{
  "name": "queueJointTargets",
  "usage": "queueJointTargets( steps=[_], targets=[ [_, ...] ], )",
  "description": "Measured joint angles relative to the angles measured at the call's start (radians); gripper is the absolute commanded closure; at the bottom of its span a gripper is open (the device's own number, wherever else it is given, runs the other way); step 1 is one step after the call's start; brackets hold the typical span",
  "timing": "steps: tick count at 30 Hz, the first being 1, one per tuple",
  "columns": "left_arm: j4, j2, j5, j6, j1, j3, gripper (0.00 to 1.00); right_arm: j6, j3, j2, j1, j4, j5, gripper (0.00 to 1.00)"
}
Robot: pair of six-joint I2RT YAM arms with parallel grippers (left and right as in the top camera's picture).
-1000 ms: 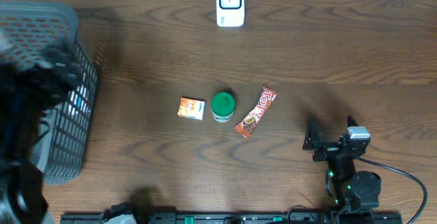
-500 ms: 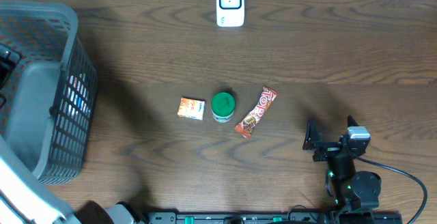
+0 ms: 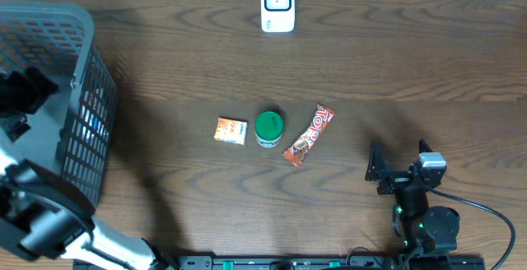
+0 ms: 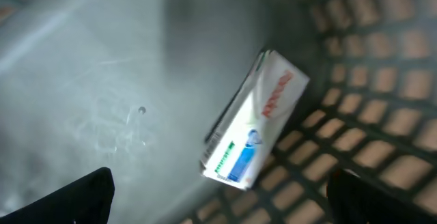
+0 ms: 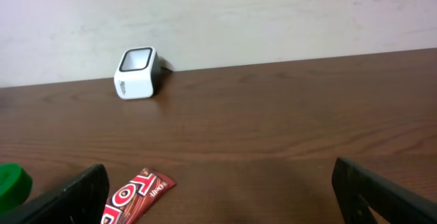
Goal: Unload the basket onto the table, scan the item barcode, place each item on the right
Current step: 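Move the left gripper into the basket toward the white toothpaste box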
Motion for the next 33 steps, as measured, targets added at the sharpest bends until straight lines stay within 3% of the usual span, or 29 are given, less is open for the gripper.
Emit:
queueJointTargets(
  steps=[10,15,33],
  targets=[
    [-0.052,0.116,0.087,0.371,0.000,-0.013,0.02,0.000,0.000,0.000,0.000,0.000,0.000,0.01],
    [-0.051,0.118,0.102,0.485,0.000,-0.029,0.02,0.000,0.000,0.000,0.000,0.000,0.000,0.01],
    [0.060,0.118,0.044,0.586,-0.064,-0.029,0.02,0.000,0.000,0.000,0.000,0.000,0.000,0.01]
  ],
)
